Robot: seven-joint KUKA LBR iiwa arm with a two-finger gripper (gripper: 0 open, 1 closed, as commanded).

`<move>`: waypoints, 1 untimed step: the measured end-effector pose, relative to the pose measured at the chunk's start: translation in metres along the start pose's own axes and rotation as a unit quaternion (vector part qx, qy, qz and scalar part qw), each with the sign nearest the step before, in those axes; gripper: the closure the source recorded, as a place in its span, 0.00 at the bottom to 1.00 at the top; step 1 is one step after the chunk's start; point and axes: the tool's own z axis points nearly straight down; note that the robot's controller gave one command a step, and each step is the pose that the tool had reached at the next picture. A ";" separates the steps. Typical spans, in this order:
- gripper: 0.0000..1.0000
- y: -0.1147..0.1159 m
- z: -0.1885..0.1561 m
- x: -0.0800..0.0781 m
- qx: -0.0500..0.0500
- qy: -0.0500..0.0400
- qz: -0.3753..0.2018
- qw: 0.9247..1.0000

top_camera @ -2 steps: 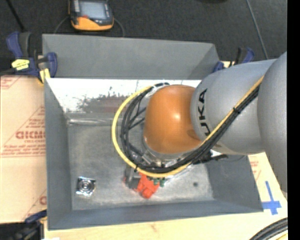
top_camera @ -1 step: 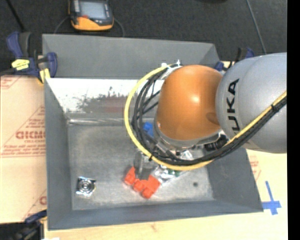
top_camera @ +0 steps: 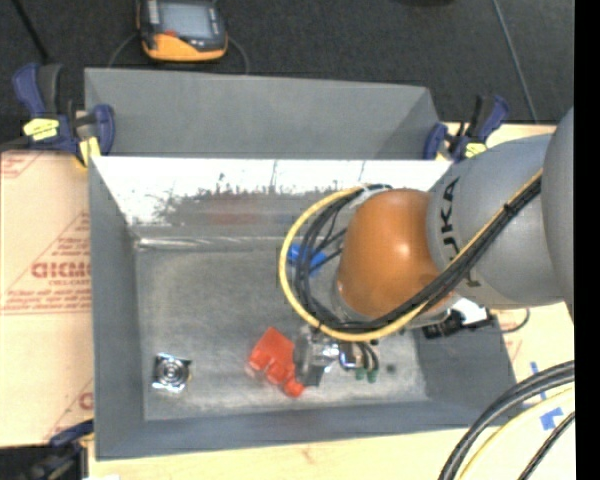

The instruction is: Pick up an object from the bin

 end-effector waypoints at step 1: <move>1.00 0.025 0.038 -0.008 -0.003 -0.004 0.100 0.995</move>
Offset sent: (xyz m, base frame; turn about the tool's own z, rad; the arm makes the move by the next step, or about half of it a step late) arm 0.0090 0.0242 -0.0393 0.2011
